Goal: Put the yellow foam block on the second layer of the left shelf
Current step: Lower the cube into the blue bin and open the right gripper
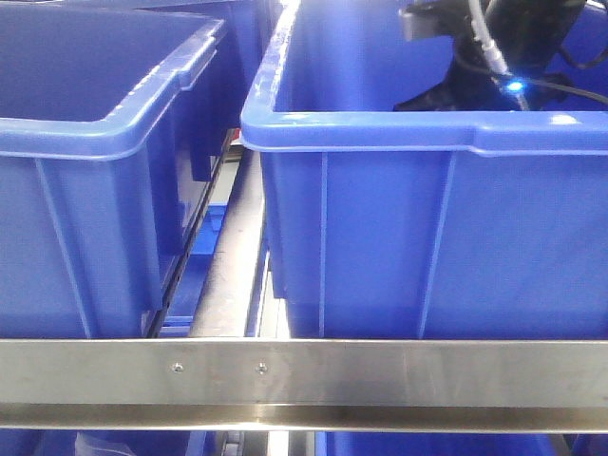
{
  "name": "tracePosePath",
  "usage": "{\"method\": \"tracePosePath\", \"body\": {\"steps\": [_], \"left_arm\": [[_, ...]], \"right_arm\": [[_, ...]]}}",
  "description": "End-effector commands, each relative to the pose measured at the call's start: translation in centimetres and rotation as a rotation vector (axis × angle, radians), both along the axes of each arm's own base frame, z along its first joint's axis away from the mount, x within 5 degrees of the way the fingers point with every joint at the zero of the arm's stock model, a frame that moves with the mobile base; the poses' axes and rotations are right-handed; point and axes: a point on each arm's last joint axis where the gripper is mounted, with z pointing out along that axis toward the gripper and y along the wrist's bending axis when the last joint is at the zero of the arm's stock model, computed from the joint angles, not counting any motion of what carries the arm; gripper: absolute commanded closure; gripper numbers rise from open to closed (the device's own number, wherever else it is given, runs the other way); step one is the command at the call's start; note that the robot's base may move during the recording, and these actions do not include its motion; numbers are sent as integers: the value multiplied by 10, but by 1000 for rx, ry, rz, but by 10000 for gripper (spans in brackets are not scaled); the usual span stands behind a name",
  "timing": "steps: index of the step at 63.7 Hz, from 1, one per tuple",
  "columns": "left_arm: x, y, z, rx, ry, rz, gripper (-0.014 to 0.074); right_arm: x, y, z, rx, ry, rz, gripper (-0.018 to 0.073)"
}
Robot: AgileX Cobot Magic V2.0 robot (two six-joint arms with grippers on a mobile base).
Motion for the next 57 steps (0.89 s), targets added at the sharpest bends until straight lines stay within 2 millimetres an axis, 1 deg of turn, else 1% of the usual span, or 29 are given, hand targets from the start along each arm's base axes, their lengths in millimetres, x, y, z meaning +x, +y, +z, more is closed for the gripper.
{"method": "tracePosePath", "body": {"steps": [1, 6, 9, 13, 17, 22, 26, 32, 36, 41, 50, 52, 57], "left_arm": [[0, -1, -1, -15, -67, -11, 460], [0, -1, -1, -15, -67, -11, 460], [0, -1, -1, -15, -67, -11, 460], [0, -1, -1, -15, -67, -11, 460], [0, -1, -1, -15, -67, -11, 460], [0, -1, -1, -15, -67, -11, 460], [0, -1, -1, -15, -67, -11, 460], [0, -1, -1, -15, -67, -11, 460], [0, -1, -1, -15, -67, -11, 460], [0, -1, -1, -15, -67, -11, 460], [0, -1, -1, -15, -67, -11, 460], [0, -1, -1, -15, -67, -11, 460], [0, -1, -1, -15, -67, -11, 460]], "right_arm": [[5, 0, 31, 40, -138, 11, 232], [6, 0, 30, 40, -137, 11, 221], [6, 0, 30, 40, -137, 11, 185], [6, 0, 30, 40, -138, 10, 112], [6, 0, 31, 40, -139, 11, 13], [6, 0, 31, 40, -139, 11, -88], [6, 0, 31, 41, -139, 11, -64], [5, -1, 34, 43, -147, 11, -65], [3, -2, 39, 45, -154, 10, -65], [-2, -3, 52, 53, -178, 9, -65], [-18, -9, 75, 70, -228, 8, -63], [-25, -11, 82, 78, -250, 10, -63], [-42, -14, 91, 96, -295, 20, -50]]}}
